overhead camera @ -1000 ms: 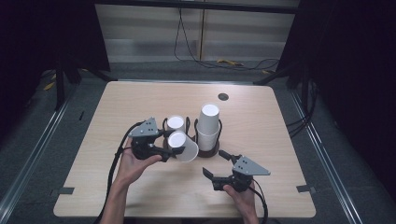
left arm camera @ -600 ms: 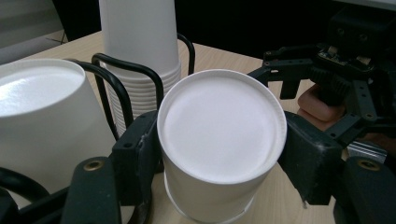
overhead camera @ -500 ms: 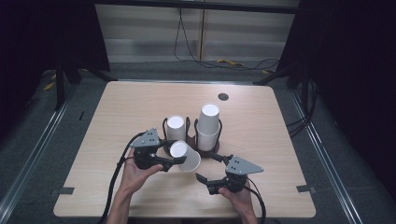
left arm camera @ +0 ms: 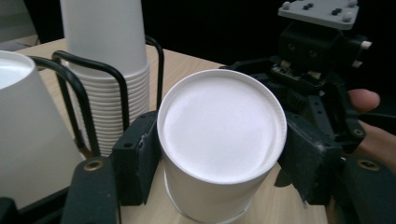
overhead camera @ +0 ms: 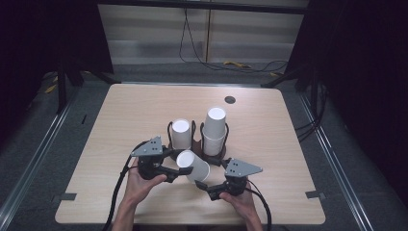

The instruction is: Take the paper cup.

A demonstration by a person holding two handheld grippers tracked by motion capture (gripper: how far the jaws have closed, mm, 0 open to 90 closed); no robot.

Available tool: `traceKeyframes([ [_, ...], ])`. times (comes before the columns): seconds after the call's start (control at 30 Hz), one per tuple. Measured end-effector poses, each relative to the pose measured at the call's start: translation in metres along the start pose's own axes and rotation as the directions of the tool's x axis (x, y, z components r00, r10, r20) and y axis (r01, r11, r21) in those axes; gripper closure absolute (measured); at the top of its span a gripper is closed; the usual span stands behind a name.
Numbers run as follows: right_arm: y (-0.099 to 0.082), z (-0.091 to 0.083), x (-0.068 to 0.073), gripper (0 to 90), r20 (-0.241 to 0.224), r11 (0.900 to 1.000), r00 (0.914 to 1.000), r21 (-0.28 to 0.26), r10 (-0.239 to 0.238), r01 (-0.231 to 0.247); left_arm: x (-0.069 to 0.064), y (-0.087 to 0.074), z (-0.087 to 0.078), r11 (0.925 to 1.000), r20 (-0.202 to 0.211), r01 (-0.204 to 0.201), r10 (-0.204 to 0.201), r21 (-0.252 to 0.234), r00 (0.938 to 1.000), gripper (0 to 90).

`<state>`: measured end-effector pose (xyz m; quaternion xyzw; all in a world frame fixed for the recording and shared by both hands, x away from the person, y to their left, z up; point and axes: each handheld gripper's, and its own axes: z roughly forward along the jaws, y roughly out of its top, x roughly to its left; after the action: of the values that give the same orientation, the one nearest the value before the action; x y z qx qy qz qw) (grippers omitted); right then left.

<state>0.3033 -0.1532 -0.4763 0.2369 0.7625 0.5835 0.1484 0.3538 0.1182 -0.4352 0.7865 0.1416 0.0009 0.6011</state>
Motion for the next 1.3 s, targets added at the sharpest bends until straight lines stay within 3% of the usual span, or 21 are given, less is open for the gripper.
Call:
traceKeyframes([
  [0.33, -0.002, 0.014, -0.002, 13.8, -0.045, 0.9992, 0.9989, -0.038, -0.014, 0.012, -0.001, -0.002, 0.006, 0.9999, 0.034, 0.015, -0.014, -0.005, 0.9993, 34.2],
  [0.73, -0.006, 0.023, -0.002, 21.1, -0.055, 0.9998, 0.9985, -0.018, -0.005, 0.004, 0.004, -0.008, 0.005, 0.9981, 0.067, 0.055, -0.054, -0.027, 0.9963, 34.1],
  [1.0, -0.005, 0.023, -0.002, 23.7, -0.060, 0.9999, 0.9981, 0.007, -0.012, 0.013, 0.003, -0.009, 0.005, 0.9997, 0.049, 0.024, -0.023, -0.011, 0.9985, 33.3],
  [1.1, -0.005, 0.022, -0.003, 24.3, -0.056, 0.9998, 0.9984, 0.014, -0.010, 0.011, 0.004, -0.011, 0.005, 0.9992, 0.038, 0.033, -0.032, -0.022, 0.9988, 32.4],
  [1.13, -0.005, 0.022, -0.004, 24.5, -0.054, 0.9998, 0.9985, 0.016, -0.008, 0.009, 0.004, -0.012, 0.005, 0.9992, 0.015, 0.030, -0.030, -0.025, 0.9994, 30.8],
  [1.2, -0.005, 0.021, -0.005, 24.6, -0.056, 0.9998, 0.9984, 0.020, -0.005, 0.006, 0.005, -0.014, 0.005, 0.9974, 0.015, 0.050, -0.049, -0.052, 0.9987, 25.9],
  [1.3, -0.005, 0.020, -0.006, 24.7, -0.058, 0.9996, 0.9983, 0.027, -0.001, 0.002, 0.005, -0.015, 0.003, 0.9979, 0.001, 0.045, -0.045, -0.046, 0.9990, 24.7],
])
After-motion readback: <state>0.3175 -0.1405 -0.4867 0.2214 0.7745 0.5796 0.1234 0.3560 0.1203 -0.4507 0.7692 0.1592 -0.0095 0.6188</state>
